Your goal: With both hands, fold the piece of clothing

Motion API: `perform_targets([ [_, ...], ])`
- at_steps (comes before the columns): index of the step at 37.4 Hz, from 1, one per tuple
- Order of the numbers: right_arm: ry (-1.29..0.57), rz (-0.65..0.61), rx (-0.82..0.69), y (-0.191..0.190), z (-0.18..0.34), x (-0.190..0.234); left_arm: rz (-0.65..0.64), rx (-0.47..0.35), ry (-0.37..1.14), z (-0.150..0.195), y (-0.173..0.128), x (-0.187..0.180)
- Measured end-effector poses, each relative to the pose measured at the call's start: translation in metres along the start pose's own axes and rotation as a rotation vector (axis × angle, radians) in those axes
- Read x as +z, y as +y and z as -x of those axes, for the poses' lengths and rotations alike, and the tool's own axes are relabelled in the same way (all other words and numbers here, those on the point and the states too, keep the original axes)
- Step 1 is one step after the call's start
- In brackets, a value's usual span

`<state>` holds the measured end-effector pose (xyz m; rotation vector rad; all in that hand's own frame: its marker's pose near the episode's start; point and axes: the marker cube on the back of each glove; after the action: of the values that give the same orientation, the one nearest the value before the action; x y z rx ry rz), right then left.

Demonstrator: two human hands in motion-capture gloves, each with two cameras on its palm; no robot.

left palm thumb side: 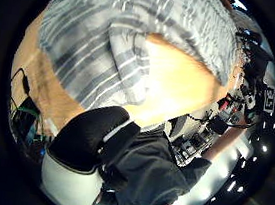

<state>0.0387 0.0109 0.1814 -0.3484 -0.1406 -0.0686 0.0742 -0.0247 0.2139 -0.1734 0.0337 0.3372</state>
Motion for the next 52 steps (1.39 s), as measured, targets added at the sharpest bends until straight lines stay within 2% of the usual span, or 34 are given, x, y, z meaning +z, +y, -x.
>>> perform_targets([
  [2,-0.005,0.025,0.015,-0.021,-0.009,0.021,0.078,-0.036,-0.003,-0.004,0.016,0.009],
  [5,0.012,0.071,0.069,-0.023,-0.013,0.034,0.152,-0.100,-0.012,-0.009,0.047,0.010],
  [7,0.031,0.132,0.148,-0.016,-0.015,0.040,0.179,-0.131,-0.022,-0.010,0.052,0.014],
  [9,0.053,0.123,0.155,-0.017,-0.018,0.046,0.183,-0.153,-0.035,-0.010,0.051,0.019],
  [14,0.057,-0.024,0.063,-0.040,-0.026,0.063,0.030,-0.092,-0.035,-0.012,0.041,0.017],
  [19,0.021,-0.188,0.066,-0.034,-0.022,0.064,-0.182,-0.116,-0.044,-0.008,0.030,0.007],
  [23,0.039,-0.290,0.087,-0.038,-0.025,0.063,-0.232,-0.138,-0.074,-0.008,0.028,0.002],
  [25,0.059,-0.320,0.093,-0.043,-0.027,0.061,-0.235,-0.106,-0.084,-0.012,0.027,-0.001],
  [31,0.108,-0.328,0.090,-0.044,-0.027,0.044,-0.275,-0.081,-0.110,-0.009,0.019,-0.017],
  [35,0.134,-0.338,0.082,-0.036,-0.025,0.025,-0.268,-0.088,-0.099,0.009,-0.022,-0.018],
  [37,0.142,-0.348,0.073,-0.025,-0.022,0.011,-0.268,-0.092,-0.091,0.015,-0.028,-0.026],
  [40,0.149,-0.355,0.053,-0.006,-0.016,-0.010,-0.266,-0.084,-0.081,0.018,-0.017,-0.042],
  [44,0.168,-0.387,0.057,-0.006,-0.019,-0.024,-0.262,-0.075,-0.089,0.019,-0.002,-0.058],
  [52,0.206,-0.439,0.054,0.032,-0.015,-0.071,-0.271,-0.016,-0.098,0.018,0.038,-0.100],
])
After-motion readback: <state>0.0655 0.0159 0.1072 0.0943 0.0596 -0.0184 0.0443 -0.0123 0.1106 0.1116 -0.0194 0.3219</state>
